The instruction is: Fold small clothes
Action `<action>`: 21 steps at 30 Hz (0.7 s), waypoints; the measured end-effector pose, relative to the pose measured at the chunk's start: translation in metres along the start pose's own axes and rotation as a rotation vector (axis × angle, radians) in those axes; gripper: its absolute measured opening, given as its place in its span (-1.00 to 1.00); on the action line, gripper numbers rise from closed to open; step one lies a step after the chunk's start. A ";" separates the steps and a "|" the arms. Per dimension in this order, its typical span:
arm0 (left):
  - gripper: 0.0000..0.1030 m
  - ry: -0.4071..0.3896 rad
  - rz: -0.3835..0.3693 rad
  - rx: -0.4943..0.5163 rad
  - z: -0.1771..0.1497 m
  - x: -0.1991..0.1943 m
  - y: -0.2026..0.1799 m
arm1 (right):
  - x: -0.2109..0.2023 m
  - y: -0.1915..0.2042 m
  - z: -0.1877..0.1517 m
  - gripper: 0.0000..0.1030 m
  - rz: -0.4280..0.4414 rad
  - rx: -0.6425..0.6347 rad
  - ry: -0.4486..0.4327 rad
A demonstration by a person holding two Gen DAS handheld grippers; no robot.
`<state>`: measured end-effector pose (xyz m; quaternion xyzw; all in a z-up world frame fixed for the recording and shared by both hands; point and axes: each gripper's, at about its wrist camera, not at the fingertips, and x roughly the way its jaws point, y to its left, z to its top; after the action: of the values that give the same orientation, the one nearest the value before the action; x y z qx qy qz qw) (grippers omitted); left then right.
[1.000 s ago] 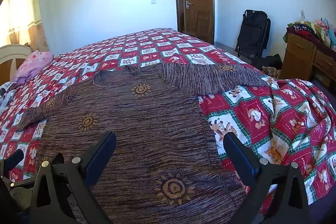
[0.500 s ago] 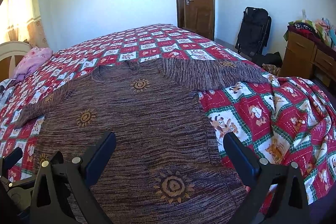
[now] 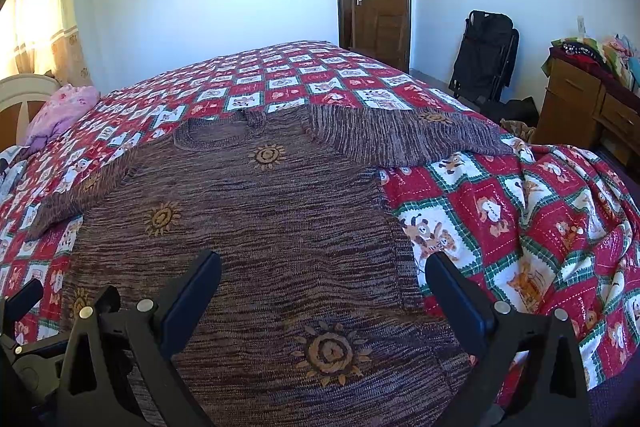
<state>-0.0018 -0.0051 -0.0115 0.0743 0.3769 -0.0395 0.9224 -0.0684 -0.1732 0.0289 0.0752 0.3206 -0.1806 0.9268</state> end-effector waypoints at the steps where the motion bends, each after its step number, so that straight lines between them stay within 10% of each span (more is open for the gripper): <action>1: 1.00 0.001 0.000 -0.001 0.000 0.000 0.000 | 0.000 0.000 0.000 0.98 0.000 0.000 0.000; 21: 1.00 0.032 -0.033 -0.024 -0.004 0.012 0.003 | 0.012 0.009 0.003 0.98 -0.026 -0.045 0.028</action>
<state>0.0046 -0.0017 -0.0222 0.0577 0.3932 -0.0489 0.9164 -0.0548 -0.1688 0.0237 0.0527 0.3383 -0.1843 0.9213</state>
